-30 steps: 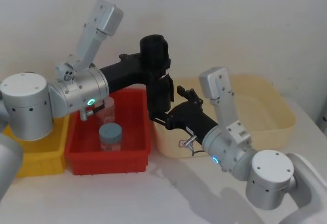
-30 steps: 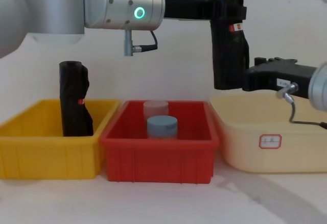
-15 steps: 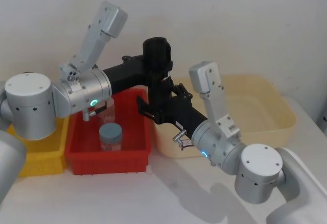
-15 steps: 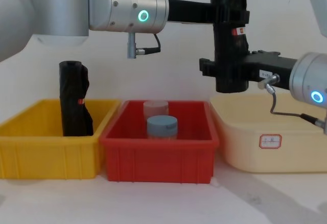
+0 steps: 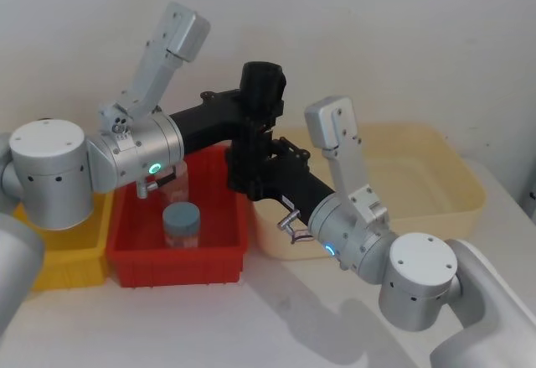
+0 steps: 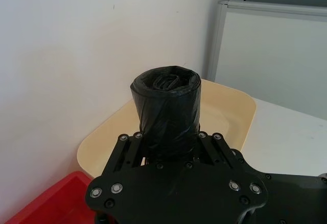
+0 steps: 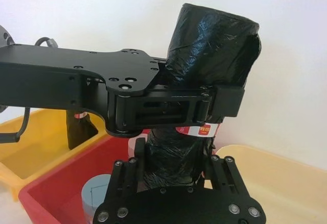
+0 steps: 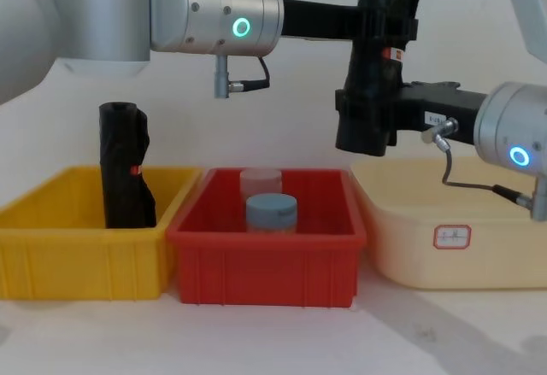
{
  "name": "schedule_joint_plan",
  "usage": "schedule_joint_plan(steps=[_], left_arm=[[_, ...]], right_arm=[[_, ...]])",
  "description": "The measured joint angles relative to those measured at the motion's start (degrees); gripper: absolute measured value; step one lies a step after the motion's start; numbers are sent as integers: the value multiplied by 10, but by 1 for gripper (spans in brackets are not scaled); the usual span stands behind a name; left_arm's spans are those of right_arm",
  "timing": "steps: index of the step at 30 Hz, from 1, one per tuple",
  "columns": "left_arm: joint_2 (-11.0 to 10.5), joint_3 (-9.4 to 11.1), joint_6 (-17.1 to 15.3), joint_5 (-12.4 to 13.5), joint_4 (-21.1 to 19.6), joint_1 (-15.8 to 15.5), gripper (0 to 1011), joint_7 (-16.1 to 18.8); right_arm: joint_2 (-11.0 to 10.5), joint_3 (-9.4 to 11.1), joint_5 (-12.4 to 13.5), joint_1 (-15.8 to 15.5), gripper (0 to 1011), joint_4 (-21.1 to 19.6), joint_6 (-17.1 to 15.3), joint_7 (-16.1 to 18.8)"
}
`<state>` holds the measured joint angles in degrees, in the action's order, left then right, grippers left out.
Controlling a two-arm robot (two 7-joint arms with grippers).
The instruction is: Pick up the garbage bag with the one hand and transfer it to the other hand.
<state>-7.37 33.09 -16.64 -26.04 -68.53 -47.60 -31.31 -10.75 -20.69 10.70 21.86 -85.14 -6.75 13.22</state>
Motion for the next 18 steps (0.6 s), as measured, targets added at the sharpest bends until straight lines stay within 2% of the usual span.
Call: schedule_joint_plan(steps=[7,9,16,18], left_arm=[[0,1,1,0,1,0,387,0],[1,1,1,0,1,0,416,0],[1,1,1,0,1,-1,634,0],[0,1,1,0,1,-1,662,0]], right_arm=[[2,0,0,1,594,1,0,1],[2,-1,0,1,594,1,0,1],[4,1,-2,1,592,2,3,2],[4,1,-3,0,592,2,4,1]])
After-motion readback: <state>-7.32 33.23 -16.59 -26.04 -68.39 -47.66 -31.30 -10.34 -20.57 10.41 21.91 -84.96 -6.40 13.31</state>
